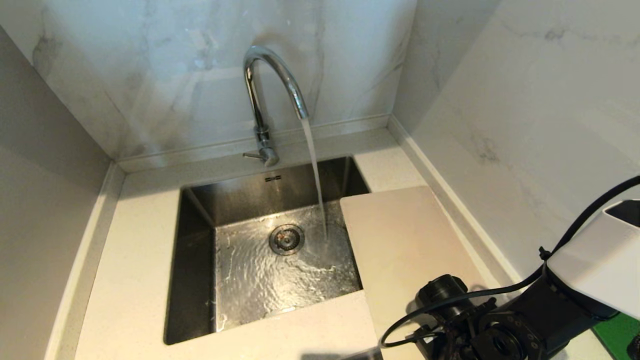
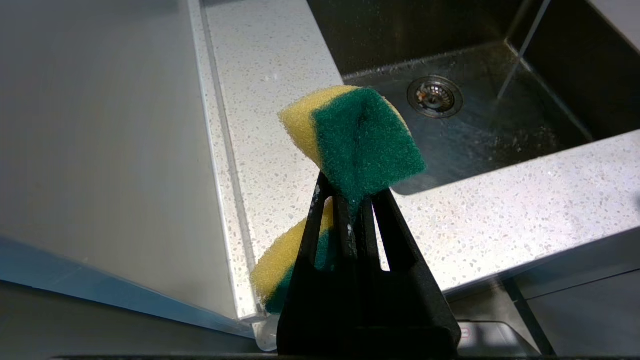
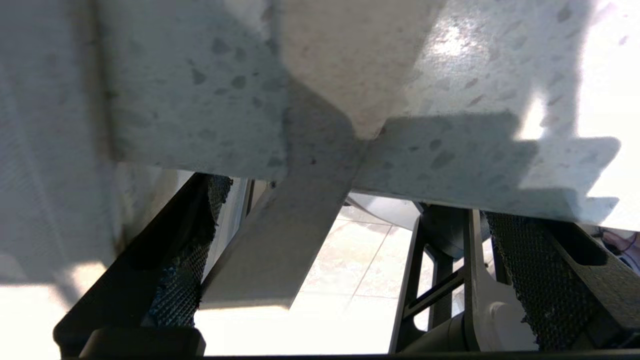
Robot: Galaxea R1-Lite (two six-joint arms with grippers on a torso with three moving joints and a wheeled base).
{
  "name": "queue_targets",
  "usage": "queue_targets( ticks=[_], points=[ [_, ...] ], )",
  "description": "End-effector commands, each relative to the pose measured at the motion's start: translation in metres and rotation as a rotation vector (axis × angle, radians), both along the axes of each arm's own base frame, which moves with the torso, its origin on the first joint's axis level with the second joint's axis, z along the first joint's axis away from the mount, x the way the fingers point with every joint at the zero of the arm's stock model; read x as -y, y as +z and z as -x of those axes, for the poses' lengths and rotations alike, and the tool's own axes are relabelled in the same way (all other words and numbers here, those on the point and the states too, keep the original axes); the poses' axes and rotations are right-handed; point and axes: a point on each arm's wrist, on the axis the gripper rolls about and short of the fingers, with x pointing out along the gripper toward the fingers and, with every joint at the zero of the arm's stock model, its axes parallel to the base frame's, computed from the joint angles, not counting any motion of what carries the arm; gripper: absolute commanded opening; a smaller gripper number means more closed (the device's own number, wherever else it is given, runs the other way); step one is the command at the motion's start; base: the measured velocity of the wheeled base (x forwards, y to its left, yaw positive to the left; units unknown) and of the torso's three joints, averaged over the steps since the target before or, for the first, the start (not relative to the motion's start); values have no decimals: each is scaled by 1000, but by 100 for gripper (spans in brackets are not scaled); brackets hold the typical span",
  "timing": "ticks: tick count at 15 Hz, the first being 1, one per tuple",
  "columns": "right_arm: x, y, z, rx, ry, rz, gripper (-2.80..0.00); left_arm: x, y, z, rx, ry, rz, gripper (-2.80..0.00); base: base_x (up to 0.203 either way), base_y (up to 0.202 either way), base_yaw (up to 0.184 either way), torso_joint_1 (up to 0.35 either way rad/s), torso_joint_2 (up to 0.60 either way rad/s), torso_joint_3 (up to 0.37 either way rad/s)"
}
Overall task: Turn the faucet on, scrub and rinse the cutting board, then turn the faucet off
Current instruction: Pick up the cutting board
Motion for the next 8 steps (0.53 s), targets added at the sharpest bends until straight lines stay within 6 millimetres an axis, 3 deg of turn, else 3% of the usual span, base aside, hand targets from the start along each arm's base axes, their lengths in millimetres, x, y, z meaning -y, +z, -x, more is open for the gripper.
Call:
queue_targets(
  ticks=[1, 8],
  points=[
    [0, -5, -1, -19, -3, 7, 0, 0, 0, 0, 1, 1, 0, -280, 0, 0, 0, 0, 0, 0],
    [-1, -9, -2, -26, 7, 16, 0, 0, 0, 0, 0, 1, 0, -280, 0, 0, 0, 0, 0, 0]
  ],
)
